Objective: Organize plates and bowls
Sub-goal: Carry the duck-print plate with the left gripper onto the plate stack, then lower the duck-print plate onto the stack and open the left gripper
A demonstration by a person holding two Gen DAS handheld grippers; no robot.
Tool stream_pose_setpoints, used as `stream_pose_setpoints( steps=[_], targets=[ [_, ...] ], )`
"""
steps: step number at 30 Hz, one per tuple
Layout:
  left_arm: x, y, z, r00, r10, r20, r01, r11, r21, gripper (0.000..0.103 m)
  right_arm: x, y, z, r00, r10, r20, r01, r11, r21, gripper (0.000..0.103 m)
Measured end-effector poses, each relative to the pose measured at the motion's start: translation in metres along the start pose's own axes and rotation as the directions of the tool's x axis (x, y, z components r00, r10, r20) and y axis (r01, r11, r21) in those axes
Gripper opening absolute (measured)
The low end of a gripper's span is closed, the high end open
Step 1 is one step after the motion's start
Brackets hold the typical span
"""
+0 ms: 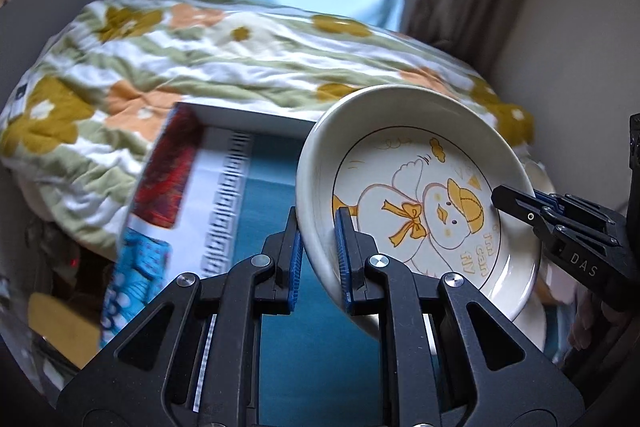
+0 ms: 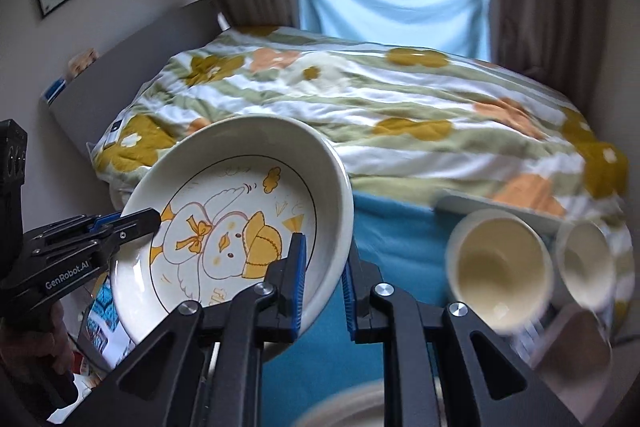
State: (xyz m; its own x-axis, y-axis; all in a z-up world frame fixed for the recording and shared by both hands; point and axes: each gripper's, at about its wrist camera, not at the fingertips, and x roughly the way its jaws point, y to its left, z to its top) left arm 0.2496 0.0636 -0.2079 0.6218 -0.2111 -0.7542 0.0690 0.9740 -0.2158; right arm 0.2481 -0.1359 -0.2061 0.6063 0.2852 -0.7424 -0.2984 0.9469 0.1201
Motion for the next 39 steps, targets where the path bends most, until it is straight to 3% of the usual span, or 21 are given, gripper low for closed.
stream_pose_setpoints(
  steps=[11,20,27,39],
  targets=[
    [-0.018,-0.106,-0.084,0.991,-0.089,-0.096,0.099,0.99,0.105,0.014,-0.084,-0.062,-0.107,0.997,-0.075,-0.025,0.077,0.988,0.136,0.016],
    [0.001,-0.143,-0.152,0.968,-0.111,-0.223,0.141,0.983,0.121,0.014,-0.093,-0.088,-0.174,0.99,-0.096,-0.099,0.114,0.974,0.196,0.016],
    [0.021,-0.156,-0.166,0.957,-0.111,-0.269,0.156,0.975,0.155,0.014,-0.091,-0.104,-0.199,0.987,-0.101,-0.125,0.128,0.964,0.233,0.016],
    [0.042,-0.164,-0.153,0.966,-0.026,-0.258,0.094,0.962,0.255,0.014,-0.084,-0.106,-0.205,0.987,-0.098,-0.129,0.125,0.965,0.229,0.015]
  ],
)
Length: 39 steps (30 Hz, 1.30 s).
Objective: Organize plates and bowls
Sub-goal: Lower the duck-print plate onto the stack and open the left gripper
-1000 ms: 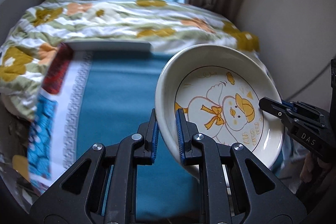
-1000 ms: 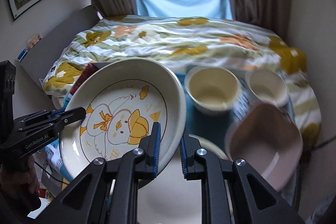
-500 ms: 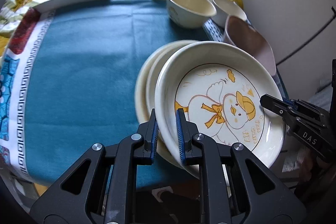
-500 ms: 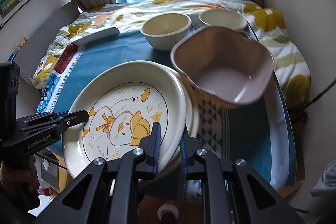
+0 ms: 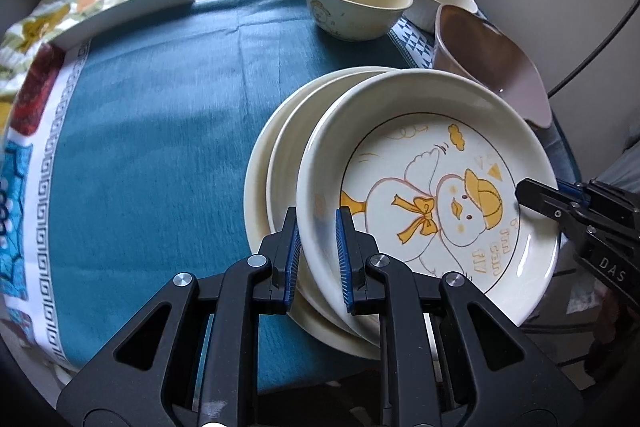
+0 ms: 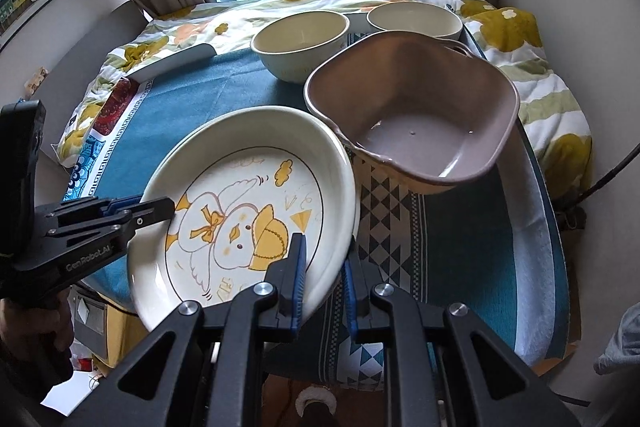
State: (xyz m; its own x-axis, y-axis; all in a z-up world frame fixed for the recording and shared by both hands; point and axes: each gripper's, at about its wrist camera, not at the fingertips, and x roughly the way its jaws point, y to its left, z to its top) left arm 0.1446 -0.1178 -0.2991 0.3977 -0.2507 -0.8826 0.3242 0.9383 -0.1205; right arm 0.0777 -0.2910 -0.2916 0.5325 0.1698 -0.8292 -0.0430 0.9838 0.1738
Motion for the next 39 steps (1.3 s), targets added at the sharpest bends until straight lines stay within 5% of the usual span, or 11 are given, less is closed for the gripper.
stream_pose_setpoints(
  steps=[21,27,39],
  targets=[
    [0.007,-0.017,0.009,0.989,0.145,-0.015,-0.142,0.982,0.122,0.015,0.005,-0.001,0.005,1.0,0.009,-0.009,-0.009,1.0,0.0,0.016],
    [0.005,-0.028,0.008,0.972,0.235,0.021,-0.234,0.95,0.204,0.015,0.006,0.0,0.005,1.0,0.006,-0.012,-0.006,1.0,-0.002,0.016],
    [0.002,-0.023,0.009,0.977,0.212,0.02,-0.212,0.963,0.167,0.015,0.007,0.004,0.006,1.0,-0.014,-0.014,0.014,1.0,-0.005,0.016]
  ],
)
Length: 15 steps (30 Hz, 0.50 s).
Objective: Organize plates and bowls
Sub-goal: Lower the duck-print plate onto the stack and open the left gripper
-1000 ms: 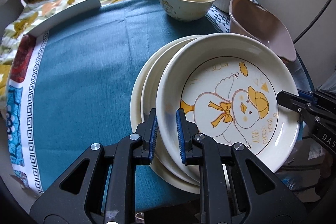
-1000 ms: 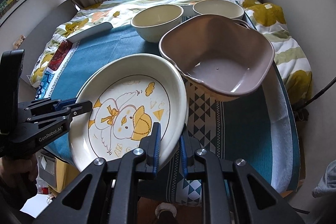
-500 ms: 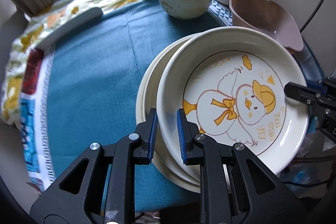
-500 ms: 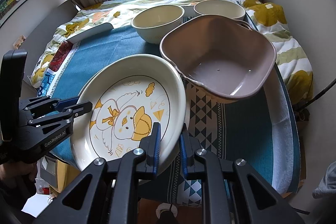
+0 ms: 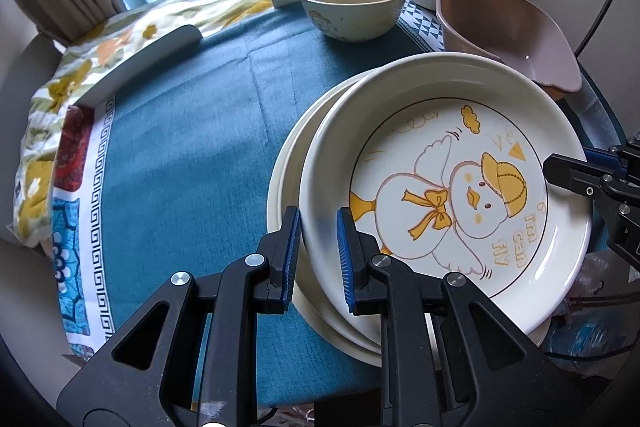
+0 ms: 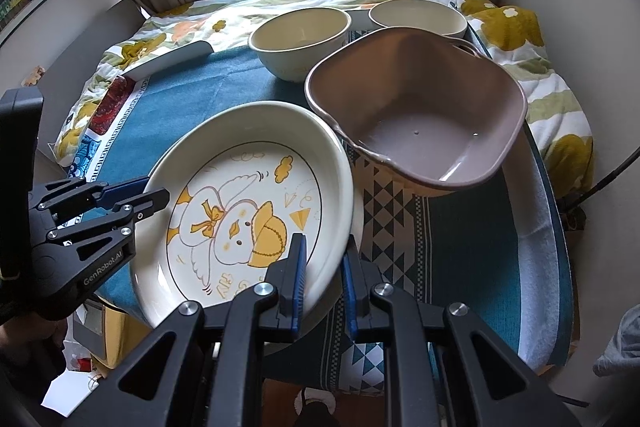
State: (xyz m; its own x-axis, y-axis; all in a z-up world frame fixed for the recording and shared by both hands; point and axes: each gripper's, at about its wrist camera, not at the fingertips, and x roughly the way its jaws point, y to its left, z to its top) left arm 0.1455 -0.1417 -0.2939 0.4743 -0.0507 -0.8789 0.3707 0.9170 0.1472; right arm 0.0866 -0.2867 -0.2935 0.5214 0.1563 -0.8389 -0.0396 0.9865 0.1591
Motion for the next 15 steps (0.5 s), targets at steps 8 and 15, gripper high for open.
stream_pose_setpoints(
  steps=[8,15],
  targets=[
    [-0.0002,0.0045,0.001,0.999,-0.045,-0.008,0.045,0.999,-0.027,0.021,0.0017,0.0029,0.0008,1.0,-0.018,-0.003,0.018,1.0,0.004,0.015],
    [-0.0033,0.0092,-0.0012,0.997,-0.073,-0.018,0.072,0.996,-0.053,0.021,0.0027,0.002,0.0026,1.0,-0.026,-0.006,0.026,1.0,0.013,0.015]
  ],
)
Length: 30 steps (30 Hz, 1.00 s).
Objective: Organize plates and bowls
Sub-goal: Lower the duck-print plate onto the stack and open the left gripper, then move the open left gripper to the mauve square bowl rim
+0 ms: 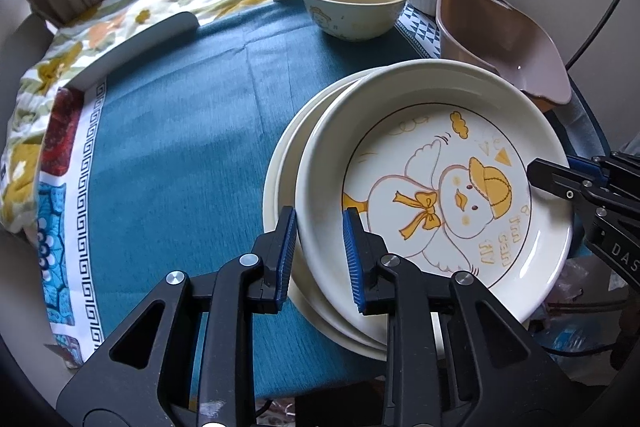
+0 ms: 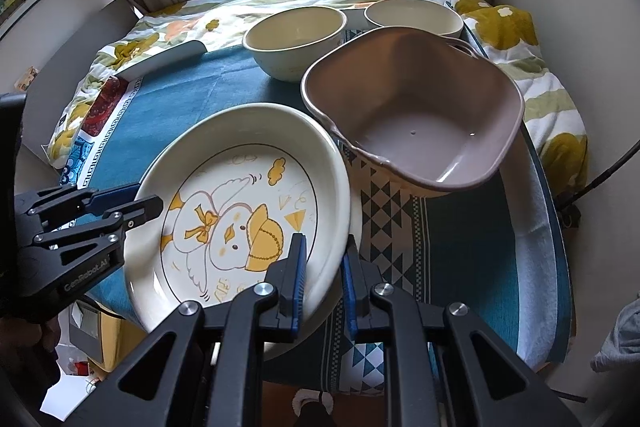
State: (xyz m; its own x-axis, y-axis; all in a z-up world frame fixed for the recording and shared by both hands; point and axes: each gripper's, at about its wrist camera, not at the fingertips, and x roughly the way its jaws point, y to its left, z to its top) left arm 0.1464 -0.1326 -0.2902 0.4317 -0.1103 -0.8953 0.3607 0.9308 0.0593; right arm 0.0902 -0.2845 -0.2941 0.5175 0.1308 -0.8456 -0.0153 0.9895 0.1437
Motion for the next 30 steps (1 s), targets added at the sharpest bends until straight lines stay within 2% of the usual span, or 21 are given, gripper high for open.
stream_pose_setpoints(
  steps=[5,8,13,17,21,22,23,24,25,26,27,30],
  targets=[
    [-0.001,0.001,0.0,1.0,-0.008,-0.002,0.008,1.0,-0.009,0.021,0.001,0.0,0.001,1.0,-0.005,0.0,0.005,1.0,0.0,0.016],
    [-0.013,-0.003,0.001,0.998,0.039,0.045,-0.04,0.999,0.017,0.021,0.002,0.0,0.001,1.0,-0.006,-0.004,0.006,1.0,0.002,0.015],
    [-0.014,0.0,0.003,0.999,0.012,0.033,-0.012,1.0,0.0,0.021,0.0,0.004,0.002,1.0,0.002,0.008,-0.002,1.0,-0.013,0.015],
    [-0.025,0.0,0.005,0.999,0.01,0.048,-0.01,1.0,-0.005,0.021,-0.013,0.004,0.006,0.999,0.023,0.038,-0.022,1.0,-0.017,0.015],
    [-0.059,-0.005,0.02,0.994,-0.007,0.107,0.007,1.0,0.001,0.022,-0.047,-0.004,0.013,0.993,0.048,0.111,-0.049,0.999,0.008,0.016],
    [-0.068,-0.008,0.025,0.992,-0.014,0.122,0.013,1.0,0.008,0.029,-0.057,-0.01,0.015,0.989,0.061,0.132,-0.065,0.998,0.026,0.016],
    [-0.076,-0.012,0.031,0.99,-0.023,0.136,0.021,1.0,0.016,0.042,-0.063,-0.013,0.017,0.988,0.065,0.143,-0.071,0.997,0.037,0.017],
    [-0.082,-0.015,0.035,0.989,-0.035,0.145,0.033,0.999,0.02,0.088,-0.075,-0.021,0.018,0.984,0.061,0.166,-0.072,0.996,0.06,0.032],
    [-0.09,-0.018,0.04,0.986,-0.053,0.16,0.05,0.998,0.024,0.102,-0.081,-0.024,0.019,0.983,0.057,0.177,-0.07,0.995,0.071,0.048],
    [-0.098,-0.022,0.044,0.981,-0.066,0.184,0.062,0.998,0.027,0.103,-0.091,-0.032,0.019,0.979,0.051,0.199,-0.07,0.993,0.091,0.084],
    [-0.104,-0.027,0.049,0.977,-0.072,0.201,0.066,0.997,0.035,0.103,-0.099,-0.037,0.018,0.974,0.051,0.219,-0.076,0.991,0.107,0.098],
    [-0.11,-0.045,0.067,0.973,-0.1,0.209,0.088,0.994,0.066,0.103,-0.12,-0.056,0.013,0.963,0.038,0.267,-0.085,0.983,0.165,0.098]
  ],
)
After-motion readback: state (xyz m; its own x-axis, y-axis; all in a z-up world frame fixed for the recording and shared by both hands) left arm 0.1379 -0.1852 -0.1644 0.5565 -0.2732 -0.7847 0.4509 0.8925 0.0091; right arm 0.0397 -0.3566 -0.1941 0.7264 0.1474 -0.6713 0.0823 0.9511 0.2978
